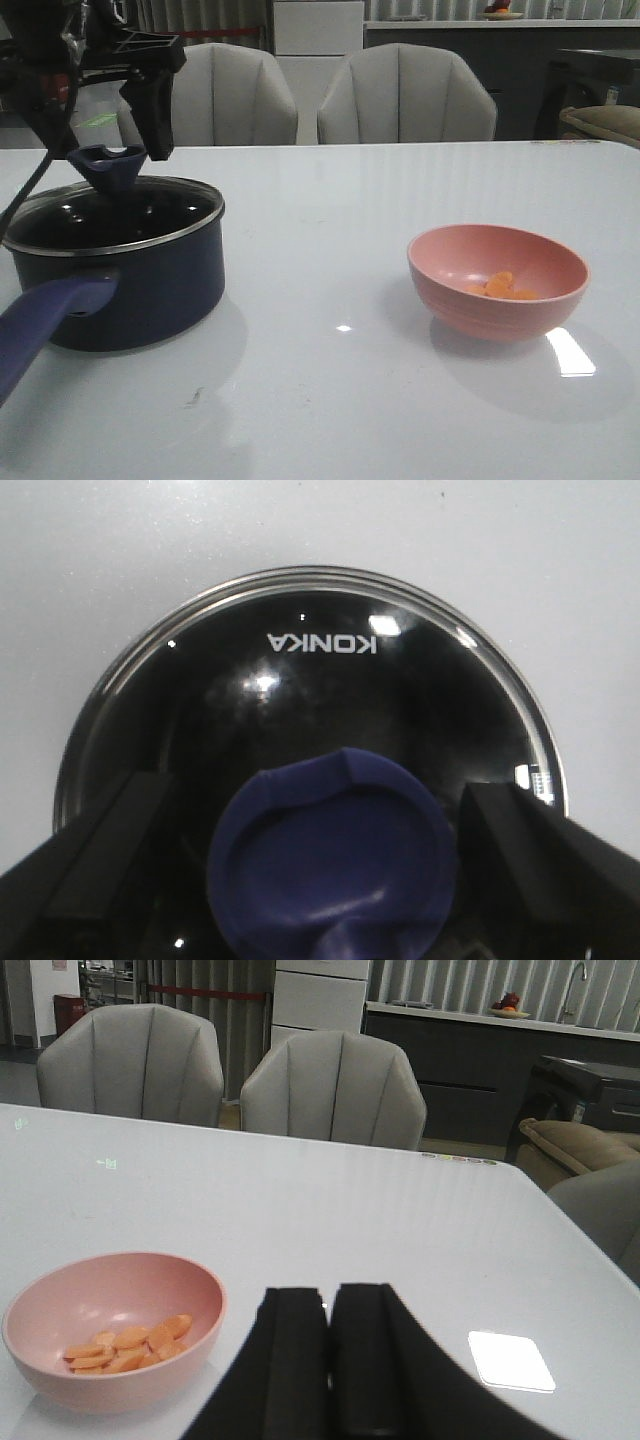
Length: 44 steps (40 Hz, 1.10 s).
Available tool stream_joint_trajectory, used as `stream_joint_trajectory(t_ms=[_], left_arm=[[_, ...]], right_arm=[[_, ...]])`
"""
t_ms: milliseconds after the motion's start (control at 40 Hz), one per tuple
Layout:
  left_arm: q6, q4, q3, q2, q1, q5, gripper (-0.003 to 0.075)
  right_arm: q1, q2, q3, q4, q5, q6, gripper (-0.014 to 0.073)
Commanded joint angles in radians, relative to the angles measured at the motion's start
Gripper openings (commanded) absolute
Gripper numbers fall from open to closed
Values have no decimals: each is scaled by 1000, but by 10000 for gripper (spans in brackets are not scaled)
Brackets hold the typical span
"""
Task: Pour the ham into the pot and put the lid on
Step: 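Lower the left gripper onto the blue lid knob and grasp it, then lift the glass lid off the saucepan with the left gripper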
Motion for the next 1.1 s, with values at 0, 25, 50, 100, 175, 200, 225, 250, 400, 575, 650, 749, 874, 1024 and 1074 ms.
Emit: stream_joint_trajectory(t_ms=[0,25,50,100,175,200,225,250,400,575,650,749,874,1024,1074], left_arm=[[-17,8,-34,-43,-7,-20,585],[-17,8,-34,-43,-7,-20,585],[-17,8,-34,-40,-7,-17,585],[-17,0,-34,-34,-7,-8,585],[-17,-10,-34,-19,-7,-2,585],[-17,-13,-34,-13,-7,-1,585],[-17,-16,-34,-11,-7,-1,585],[-17,-16,-34,-5,-7,-1,585],[-17,-33,-34,5,-7,-1,577],[-17,-33,-34,5,-7,-3,445],[-17,-33,-34,5,-7,-5,385],[-17,-33,-34,5,-7,-5,347],[-17,-33,-47,5,-5,3,341],[-17,-33,-82,-4,-5,21,340],[-17,-31,-91,-13,-5,30,337]], right_arm=[[-5,-21,-4,-12,-77,0,139],[-5,-21,-4,-12,-77,0,139],[-5,-21,-4,-12,-77,0,139],[-5,-21,-4,-12,-77,0,139],[-5,-21,-4,-12,-77,0,139],[-5,-21,-4,-12,-77,0,139],[-5,-21,-4,-12,-77,0,139],[-5,-21,-4,-12,-77,0,139],[-5,-21,-4,-12,-77,0,139],[-5,-21,-4,-12,-77,0,139],[-5,-21,-4,-12,-77,0,139],[-5,-21,-4,-12,-77,0,139],[-5,-21,-4,-12,-77,0,139],[-5,-21,-4,-12,-77,0,139],[-5,-21,-4,-12,-77,0,139]])
